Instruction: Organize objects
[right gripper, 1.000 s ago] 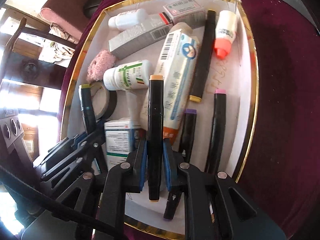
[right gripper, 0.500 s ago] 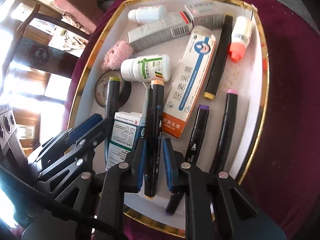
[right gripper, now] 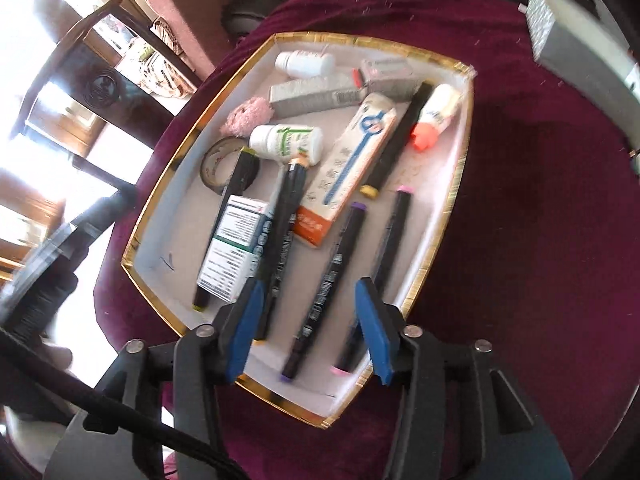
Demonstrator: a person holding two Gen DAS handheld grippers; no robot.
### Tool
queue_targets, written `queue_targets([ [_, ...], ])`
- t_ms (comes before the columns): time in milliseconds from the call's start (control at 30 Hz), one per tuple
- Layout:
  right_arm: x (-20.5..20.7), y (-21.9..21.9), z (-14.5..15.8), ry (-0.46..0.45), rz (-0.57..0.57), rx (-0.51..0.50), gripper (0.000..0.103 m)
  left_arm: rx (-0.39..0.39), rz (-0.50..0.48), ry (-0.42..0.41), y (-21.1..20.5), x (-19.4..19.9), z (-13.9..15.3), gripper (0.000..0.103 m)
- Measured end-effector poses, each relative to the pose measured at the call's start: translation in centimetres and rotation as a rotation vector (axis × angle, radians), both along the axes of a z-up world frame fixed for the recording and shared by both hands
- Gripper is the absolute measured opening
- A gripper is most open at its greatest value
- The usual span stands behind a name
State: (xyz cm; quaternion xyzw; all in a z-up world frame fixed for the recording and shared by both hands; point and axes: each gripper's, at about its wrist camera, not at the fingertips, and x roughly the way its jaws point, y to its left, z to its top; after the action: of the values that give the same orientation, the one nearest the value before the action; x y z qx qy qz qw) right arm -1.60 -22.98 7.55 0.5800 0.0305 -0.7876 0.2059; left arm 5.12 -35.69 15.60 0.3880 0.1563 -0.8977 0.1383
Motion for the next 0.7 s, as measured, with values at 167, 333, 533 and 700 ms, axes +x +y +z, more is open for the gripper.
queue_targets([
  [167, 0.8, 1.9, 1.9, 0.106, -0.027, 0.027, 0.055, -0.172, 0.089, 0.190, 1.6, 2.5, 6.0, 0.065],
  [333, 1.0, 3.4, 3.2, 0.145, -0.052, 0.013, 0.055, -0.227, 0.150, 0.343, 2.2, 5.4, 11.2, 0.091],
  [533, 1.5, 4.0, 4.2, 0.174, -0.052, -0.011, 0.055, -0.310, 0.135, 0.344, 3.8, 6.7, 14.2, 0.095],
  [700, 2.4, 3.7, 5.6, 0.232, -0.032, 0.002, 0.056, -0.320, 0.093, 0.325, 6.2, 7.2, 14.8, 0.095],
])
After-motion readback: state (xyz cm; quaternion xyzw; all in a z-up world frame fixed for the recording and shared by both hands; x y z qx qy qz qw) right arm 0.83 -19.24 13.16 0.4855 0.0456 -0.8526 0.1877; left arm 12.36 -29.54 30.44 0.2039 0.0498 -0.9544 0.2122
